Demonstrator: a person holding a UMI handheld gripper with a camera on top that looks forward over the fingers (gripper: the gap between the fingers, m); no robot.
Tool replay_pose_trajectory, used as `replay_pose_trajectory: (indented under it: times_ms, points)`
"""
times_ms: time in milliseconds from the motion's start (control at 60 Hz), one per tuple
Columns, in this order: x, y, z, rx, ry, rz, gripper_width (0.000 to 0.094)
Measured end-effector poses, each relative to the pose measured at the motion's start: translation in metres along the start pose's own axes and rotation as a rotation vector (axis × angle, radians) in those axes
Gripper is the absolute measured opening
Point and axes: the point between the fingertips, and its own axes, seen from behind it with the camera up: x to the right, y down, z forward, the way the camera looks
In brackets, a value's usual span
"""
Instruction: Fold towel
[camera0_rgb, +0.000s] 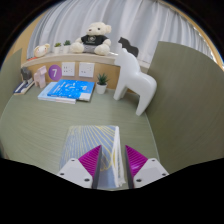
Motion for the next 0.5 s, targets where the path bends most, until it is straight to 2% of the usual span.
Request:
replay_pose_trajectory:
  times_ms: [67,150,300,500]
  points:
    - [0.008,0.016,0.005,-0.036,-0.01,0.007,0.0544]
    - [0.01,0.015,-0.001,-0.026,-0.031,0.013,0.0597]
    - [0.001,-0.016,-0.043,0.041,-0.057,0.02,0.0743]
    - [-0.034,-0.073,-0.135,0.184,-0.116,0.072,0.0788]
